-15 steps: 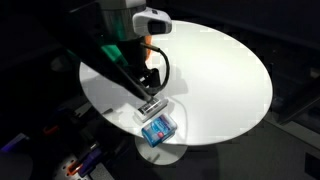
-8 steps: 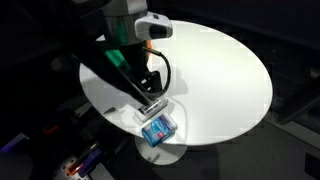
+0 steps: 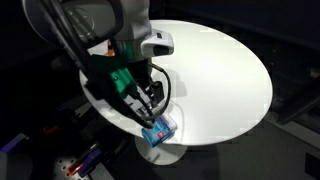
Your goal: Put the white bottle in the plastic bag
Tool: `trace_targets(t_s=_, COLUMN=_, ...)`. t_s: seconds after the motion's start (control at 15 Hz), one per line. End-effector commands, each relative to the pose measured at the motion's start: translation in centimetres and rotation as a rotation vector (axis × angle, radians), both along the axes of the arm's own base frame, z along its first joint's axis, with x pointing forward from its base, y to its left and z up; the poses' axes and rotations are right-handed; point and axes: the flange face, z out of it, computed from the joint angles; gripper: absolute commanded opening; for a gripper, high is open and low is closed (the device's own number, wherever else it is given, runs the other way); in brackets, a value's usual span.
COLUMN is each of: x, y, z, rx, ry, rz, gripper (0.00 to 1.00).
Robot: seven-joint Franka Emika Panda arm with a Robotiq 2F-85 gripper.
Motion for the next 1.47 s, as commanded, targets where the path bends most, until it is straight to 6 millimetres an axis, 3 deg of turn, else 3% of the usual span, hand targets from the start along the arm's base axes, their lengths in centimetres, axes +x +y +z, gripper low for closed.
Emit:
trace_targets(t_s=0.0, x=0.3, y=-0.5, z=-1.4, rx=0.003, ry=-0.013, rz=0.006, gripper=1.00)
trace_targets(t_s=0.47, x=0.4, y=-1.1, z=-3.6, rx=0.038, ry=-0.028, rz=-0.022, gripper=0.97)
trace_targets(t_s=0.53, x=0.5, y=-1.2, z=-3.6, rx=0.041, ry=-0.032, rz=-0.025, gripper=0.73)
trace_targets(t_s=0.67, x=0.6, y=-1.2, z=-3.2, rx=0.044, ry=-0.043, rz=-0.025, gripper=0.71)
trace_targets(t_s=1.0, x=1.0, y=-1.1, z=-2.4, rx=0.038, ry=-0.060, rz=-0.016, gripper=0.30)
trace_targets(t_s=1.07, x=1.1, y=-1.0, z=-2.3, rx=0.040, ry=-0.059, rz=-0.014, gripper=0.25)
trace_targets(t_s=1.4, x=2.3, y=1.1, z=-1.2, rx=0.032, ry=-0.069, rz=0.028, gripper=0.25)
